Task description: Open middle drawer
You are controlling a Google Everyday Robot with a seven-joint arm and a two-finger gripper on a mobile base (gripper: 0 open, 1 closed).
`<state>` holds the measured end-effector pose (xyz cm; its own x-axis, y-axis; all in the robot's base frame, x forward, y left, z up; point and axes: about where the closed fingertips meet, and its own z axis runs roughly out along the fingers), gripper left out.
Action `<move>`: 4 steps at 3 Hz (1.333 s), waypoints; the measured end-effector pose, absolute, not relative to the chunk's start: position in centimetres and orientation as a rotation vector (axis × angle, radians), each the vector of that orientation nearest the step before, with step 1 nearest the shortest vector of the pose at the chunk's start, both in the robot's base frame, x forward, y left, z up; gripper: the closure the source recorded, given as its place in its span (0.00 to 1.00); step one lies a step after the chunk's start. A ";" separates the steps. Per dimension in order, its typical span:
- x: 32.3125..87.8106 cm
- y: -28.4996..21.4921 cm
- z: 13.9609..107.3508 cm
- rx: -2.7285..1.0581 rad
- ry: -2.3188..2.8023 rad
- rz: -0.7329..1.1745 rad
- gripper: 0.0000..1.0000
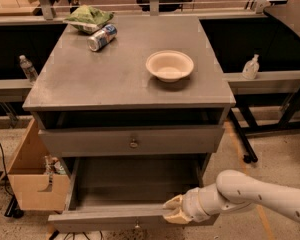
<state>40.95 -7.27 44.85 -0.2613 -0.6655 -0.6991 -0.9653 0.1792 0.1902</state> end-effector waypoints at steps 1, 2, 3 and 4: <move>38.2 -7.7 44.4 -1.495 2.027 0.926 1.00; 38.4 -7.6 44.6 -1.495 2.027 0.927 1.00; 38.3 -7.5 44.6 -1.496 2.026 0.930 0.84; 38.3 -7.5 44.6 -1.497 2.026 0.931 0.61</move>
Offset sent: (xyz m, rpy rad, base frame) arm -0.1416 -0.0269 -0.0215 0.1106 0.2776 -0.0734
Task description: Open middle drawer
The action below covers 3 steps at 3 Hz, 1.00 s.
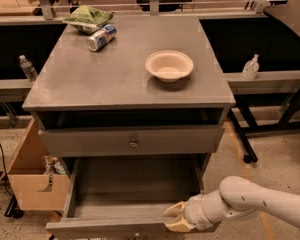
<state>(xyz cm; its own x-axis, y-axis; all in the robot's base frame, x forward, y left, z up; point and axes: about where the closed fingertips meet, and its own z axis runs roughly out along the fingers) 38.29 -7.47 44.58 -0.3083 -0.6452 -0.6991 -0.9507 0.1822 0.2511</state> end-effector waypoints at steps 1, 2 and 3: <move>38.3 -7.5 44.6 -1.497 2.026 0.932 0.38; 38.3 -7.5 44.6 -1.497 2.026 0.932 0.14; 38.2 -7.4 44.6 -1.498 2.025 0.934 0.00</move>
Offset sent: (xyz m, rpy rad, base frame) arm 0.0000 0.0000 0.0000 0.0000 0.0001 0.0001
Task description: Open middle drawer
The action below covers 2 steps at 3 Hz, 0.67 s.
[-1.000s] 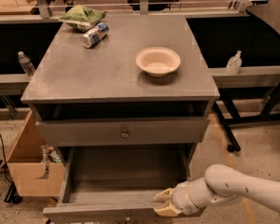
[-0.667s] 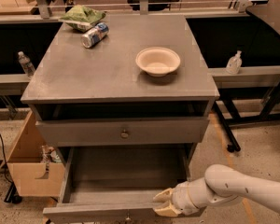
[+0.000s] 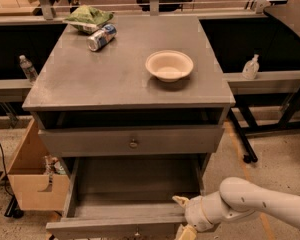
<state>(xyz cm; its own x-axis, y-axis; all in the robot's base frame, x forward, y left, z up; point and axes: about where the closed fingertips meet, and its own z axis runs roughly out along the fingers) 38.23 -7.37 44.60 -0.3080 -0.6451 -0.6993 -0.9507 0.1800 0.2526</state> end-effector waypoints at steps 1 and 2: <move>38.4 -7.2 44.8 -1.507 2.010 0.938 0.00; 39.1 -7.3 46.6 -1.535 1.958 0.915 0.00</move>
Offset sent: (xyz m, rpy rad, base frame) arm 0.0207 -0.0026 0.0454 0.0279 -0.1146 0.0590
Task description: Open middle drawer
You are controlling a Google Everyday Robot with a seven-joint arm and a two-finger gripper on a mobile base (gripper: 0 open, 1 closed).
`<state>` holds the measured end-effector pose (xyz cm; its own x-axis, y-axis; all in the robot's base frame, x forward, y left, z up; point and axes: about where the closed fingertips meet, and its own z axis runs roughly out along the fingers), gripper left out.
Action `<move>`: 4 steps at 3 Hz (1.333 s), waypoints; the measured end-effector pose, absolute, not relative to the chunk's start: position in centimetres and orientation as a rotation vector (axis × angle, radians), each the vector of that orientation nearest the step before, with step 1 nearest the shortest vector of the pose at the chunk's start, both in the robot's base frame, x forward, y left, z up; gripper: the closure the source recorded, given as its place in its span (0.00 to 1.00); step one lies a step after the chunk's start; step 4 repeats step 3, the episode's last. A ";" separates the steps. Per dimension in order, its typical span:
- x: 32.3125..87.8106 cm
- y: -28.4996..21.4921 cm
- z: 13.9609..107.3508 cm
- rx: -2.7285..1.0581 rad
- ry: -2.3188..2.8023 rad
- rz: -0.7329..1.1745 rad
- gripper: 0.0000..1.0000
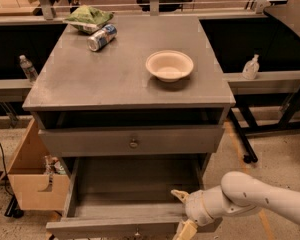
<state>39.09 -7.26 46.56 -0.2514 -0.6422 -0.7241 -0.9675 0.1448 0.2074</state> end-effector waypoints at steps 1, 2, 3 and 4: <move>40.3 -7.5 49.2 -1.576 1.892 0.877 0.00; 42.4 -8.8 51.9 -1.593 1.838 0.846 0.00; 42.4 -8.8 51.9 -1.593 1.838 0.846 0.00; 42.4 -8.8 51.9 -1.593 1.838 0.846 0.00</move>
Offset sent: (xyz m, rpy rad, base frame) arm 0.0553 -0.0324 0.0822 0.0255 -0.1643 0.0537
